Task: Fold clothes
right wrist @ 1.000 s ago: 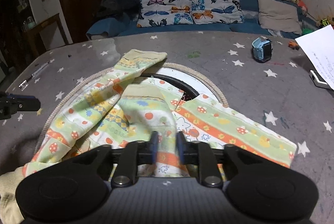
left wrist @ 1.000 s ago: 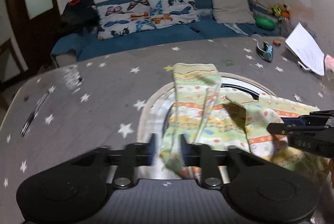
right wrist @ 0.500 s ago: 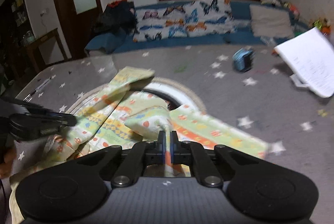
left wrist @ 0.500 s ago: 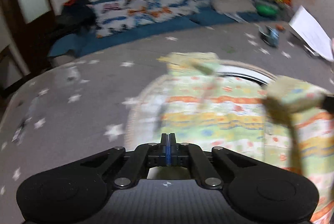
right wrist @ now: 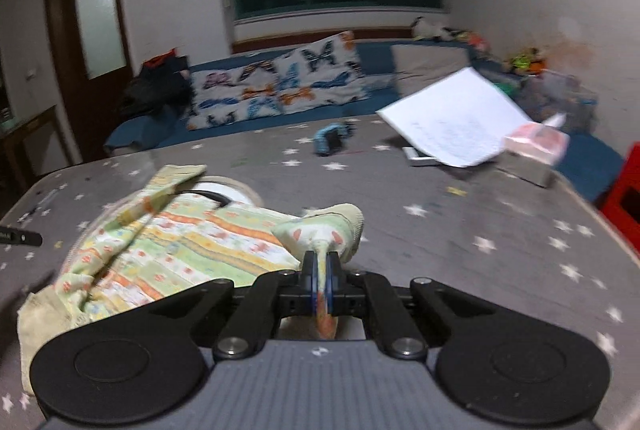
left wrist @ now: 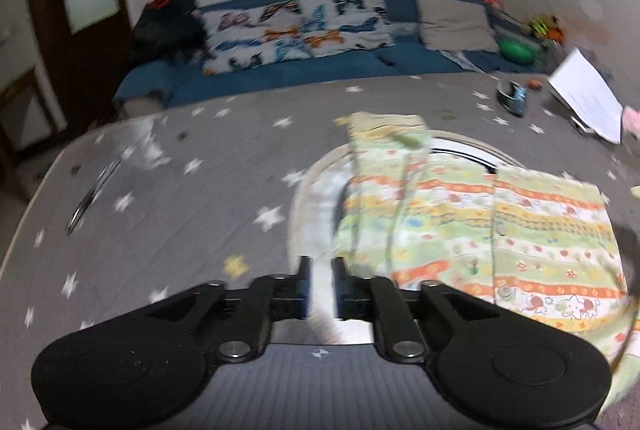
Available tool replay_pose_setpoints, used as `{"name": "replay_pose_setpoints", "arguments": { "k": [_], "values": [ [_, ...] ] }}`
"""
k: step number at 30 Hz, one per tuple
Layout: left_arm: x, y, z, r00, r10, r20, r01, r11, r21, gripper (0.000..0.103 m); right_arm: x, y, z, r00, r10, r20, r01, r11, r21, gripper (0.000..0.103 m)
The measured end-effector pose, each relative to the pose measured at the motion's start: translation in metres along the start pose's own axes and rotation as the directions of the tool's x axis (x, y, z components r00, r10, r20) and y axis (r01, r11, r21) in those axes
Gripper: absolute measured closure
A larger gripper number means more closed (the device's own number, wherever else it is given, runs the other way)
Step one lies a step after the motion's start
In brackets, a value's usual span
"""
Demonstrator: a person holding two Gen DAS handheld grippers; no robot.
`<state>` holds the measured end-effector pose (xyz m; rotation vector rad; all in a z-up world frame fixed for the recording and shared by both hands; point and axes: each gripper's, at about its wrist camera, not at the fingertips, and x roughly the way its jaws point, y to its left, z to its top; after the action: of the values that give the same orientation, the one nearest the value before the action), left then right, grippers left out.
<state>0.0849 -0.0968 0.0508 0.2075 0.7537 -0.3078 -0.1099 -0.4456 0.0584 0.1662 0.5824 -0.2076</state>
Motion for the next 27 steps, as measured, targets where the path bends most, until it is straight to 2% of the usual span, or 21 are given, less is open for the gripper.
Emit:
{"name": "replay_pose_setpoints", "arguments": {
  "k": [1, 2, 6, 10, 12, 15, 19, 22, 27],
  "values": [
    [0.005, -0.01, 0.005, 1.0, -0.003, 0.003, 0.003, 1.0, 0.021, 0.053, -0.004, -0.006, -0.004, 1.0, -0.02, 0.002, 0.02, 1.0, 0.009, 0.099],
    [0.01, -0.02, 0.009, 1.0, -0.005, 0.006, 0.004, 0.999, 0.041, 0.046, -0.006, -0.014, -0.008, 0.999, -0.041, -0.005, 0.041, 0.999, 0.021, 0.099],
    [0.044, -0.059, 0.025, 1.0, -0.012, -0.017, 0.013, 0.994, 0.108, 0.046, -0.005, -0.041, -0.022, 0.992, -0.116, -0.058, 0.119, 0.991, 0.065, 0.099],
    [0.081, -0.086, 0.031, 0.998, 0.017, -0.06, -0.008, 0.989, 0.15, 0.047, -0.002, -0.059, -0.034, 0.983, -0.15, -0.103, 0.159, 0.983, 0.094, 0.099],
    [0.096, -0.094, 0.032, 0.997, 0.036, -0.069, -0.024, 0.985, 0.168, 0.062, -0.001, -0.062, -0.036, 0.982, -0.152, -0.109, 0.163, 0.982, 0.094, 0.099],
    [0.105, -0.094, 0.034, 0.997, 0.039, -0.066, -0.029, 0.988, 0.155, 0.098, 0.001, -0.064, -0.039, 0.981, -0.155, -0.117, 0.166, 0.982, 0.093, 0.099],
    [0.087, -0.076, 0.029, 0.997, 0.078, -0.027, -0.075, 0.993, 0.095, 0.101, 0.002, -0.068, -0.042, 0.979, -0.158, -0.127, 0.17, 0.981, 0.092, 0.099],
    [0.058, -0.044, 0.023, 0.994, 0.105, 0.006, -0.105, 0.994, -0.011, 0.102, 0.006, -0.069, -0.041, 0.979, -0.159, -0.129, 0.171, 0.982, 0.085, 0.099],
    [-0.002, 0.018, -0.013, 0.987, 0.162, 0.018, -0.155, 0.967, -0.202, 0.102, 0.012, -0.066, -0.041, 0.977, -0.164, -0.133, 0.173, 0.983, 0.06, 0.099]
  ]
}}
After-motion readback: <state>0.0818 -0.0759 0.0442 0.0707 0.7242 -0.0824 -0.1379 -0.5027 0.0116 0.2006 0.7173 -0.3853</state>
